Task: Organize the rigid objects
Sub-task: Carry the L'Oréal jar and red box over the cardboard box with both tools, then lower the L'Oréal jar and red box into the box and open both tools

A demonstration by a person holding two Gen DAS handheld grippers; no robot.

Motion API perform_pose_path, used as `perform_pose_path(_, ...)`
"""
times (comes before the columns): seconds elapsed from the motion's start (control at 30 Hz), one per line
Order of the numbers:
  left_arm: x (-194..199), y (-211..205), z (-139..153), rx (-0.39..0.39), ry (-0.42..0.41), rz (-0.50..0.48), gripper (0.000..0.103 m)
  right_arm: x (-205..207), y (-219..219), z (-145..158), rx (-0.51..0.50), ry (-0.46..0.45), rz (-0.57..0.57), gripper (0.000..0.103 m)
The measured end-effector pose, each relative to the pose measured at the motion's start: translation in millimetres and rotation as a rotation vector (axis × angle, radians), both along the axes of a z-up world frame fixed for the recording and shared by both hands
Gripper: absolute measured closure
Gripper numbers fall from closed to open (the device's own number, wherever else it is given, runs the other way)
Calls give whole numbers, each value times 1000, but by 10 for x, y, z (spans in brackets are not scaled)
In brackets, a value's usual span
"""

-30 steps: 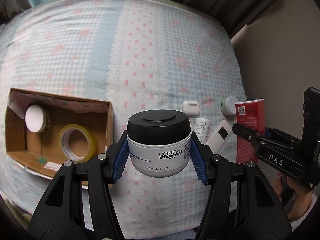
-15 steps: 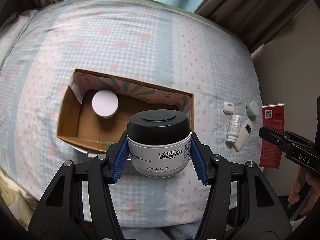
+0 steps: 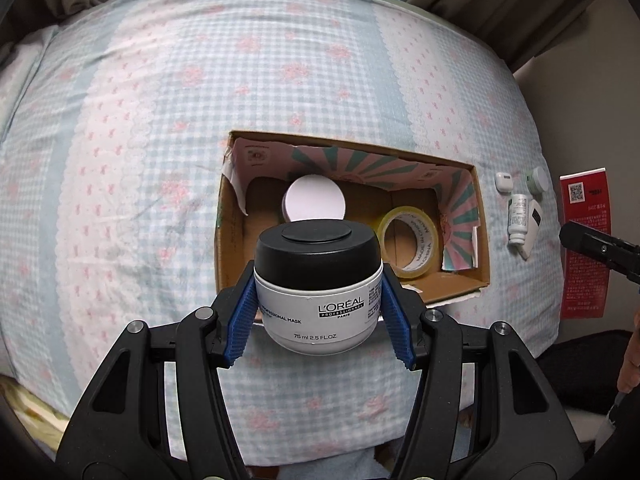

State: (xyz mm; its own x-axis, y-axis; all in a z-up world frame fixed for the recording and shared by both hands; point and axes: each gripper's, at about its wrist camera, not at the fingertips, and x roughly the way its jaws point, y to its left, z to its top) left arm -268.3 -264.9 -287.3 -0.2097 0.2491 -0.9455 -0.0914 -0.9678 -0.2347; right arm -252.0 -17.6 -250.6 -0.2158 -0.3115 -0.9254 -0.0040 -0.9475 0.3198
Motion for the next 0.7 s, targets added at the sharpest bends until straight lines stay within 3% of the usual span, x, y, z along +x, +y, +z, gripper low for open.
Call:
perform_pose_path(0.23,-194,-45,-452,-34,-47,-92,50,-248,-390,-346,-57,-65,-38,63)
perform_pose_path(0.57,-306,151,-960,-101,-25,-200,50,-545,-517,-1372,-164,-232,-154,63)
perform_pose_path(0.7,-301,160,-1057,-118,-25,-218,50,-593,-549,-1581,-184,-252,-166,63)
